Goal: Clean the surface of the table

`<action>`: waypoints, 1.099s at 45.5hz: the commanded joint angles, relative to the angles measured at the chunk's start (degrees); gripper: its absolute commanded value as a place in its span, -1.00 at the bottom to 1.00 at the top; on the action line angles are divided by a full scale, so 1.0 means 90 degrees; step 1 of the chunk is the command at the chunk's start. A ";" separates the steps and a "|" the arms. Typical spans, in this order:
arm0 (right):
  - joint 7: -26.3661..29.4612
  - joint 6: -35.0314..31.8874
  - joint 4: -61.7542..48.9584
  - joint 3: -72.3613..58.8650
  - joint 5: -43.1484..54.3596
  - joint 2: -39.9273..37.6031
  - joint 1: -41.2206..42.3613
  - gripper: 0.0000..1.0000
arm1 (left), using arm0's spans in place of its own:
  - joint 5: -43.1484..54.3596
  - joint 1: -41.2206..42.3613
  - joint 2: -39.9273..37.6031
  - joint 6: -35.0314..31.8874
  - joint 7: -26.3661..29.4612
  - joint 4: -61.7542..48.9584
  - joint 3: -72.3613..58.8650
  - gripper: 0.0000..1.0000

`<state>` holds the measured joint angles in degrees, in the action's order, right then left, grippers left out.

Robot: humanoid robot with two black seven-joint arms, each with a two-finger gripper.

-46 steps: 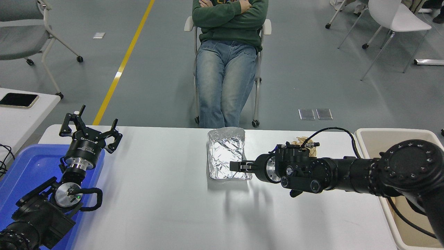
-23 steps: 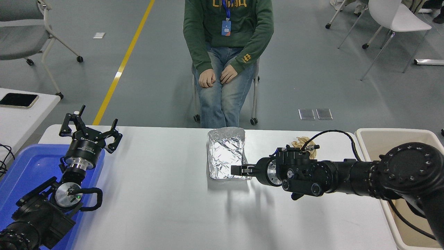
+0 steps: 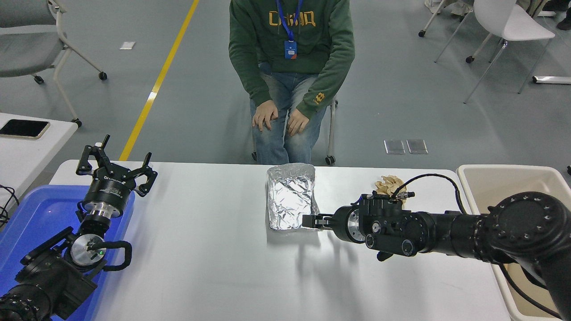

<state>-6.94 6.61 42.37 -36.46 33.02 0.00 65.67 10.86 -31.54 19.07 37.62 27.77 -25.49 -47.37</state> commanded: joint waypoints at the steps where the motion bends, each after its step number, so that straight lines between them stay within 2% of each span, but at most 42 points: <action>1: 0.0000 -0.0070 -0.0089 -0.0002 0.0071 0.0000 -0.0041 0.32 | 0.0004 -0.0001 0.0000 0.0000 0.0000 0.0000 0.0000 1.00; 6: 0.0000 -0.0139 -0.0089 -0.0011 0.0246 0.0000 -0.0041 0.11 | -0.0006 0.0008 0.0000 0.0000 0.0000 0.0000 0.0000 1.00; 15: 0.0000 -0.0266 -0.0089 -0.0041 0.0813 0.0000 -0.0041 0.00 | 0.0004 -0.0001 0.0000 0.0000 0.0000 0.0000 0.0000 1.00; 19: 0.0000 -0.0314 -0.0098 -0.0060 0.0940 0.0000 -0.0031 -0.37 | 0.0004 -0.0001 0.0000 0.0000 0.0000 0.0000 0.0000 1.00; 21: 0.0000 -0.0383 -0.0098 -0.0060 0.1028 0.0000 -0.0031 -0.64 | 0.0004 -0.0001 0.0000 0.0000 0.0000 0.0000 0.0000 1.00; 22: 0.0000 -0.0470 -0.0118 -0.0070 0.1077 0.0000 -0.0031 -0.97 | 0.0004 -0.0001 0.0000 0.0000 0.0000 0.0000 0.0000 1.00; 23: 0.0000 -0.0509 -0.0128 -0.0070 0.1068 0.0000 -0.0022 -1.00 | -0.0006 -0.0001 0.0000 0.0000 0.0000 0.0000 0.0000 1.00; 41: -0.0010 -0.0813 -0.0255 0.0008 0.0911 0.0000 0.0134 -1.00 | 0.0004 -0.0001 0.0000 0.0000 0.0000 0.0000 0.0000 1.00; 50: -0.0068 -0.0988 -0.0177 0.0018 0.0336 0.0000 0.0525 -1.00 | 0.0004 -0.0001 0.0000 0.0000 0.0000 0.0000 0.0000 1.00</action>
<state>-7.16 -0.60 40.38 -36.56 40.08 0.00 67.26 10.86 -31.56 19.07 37.62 27.77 -25.49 -47.37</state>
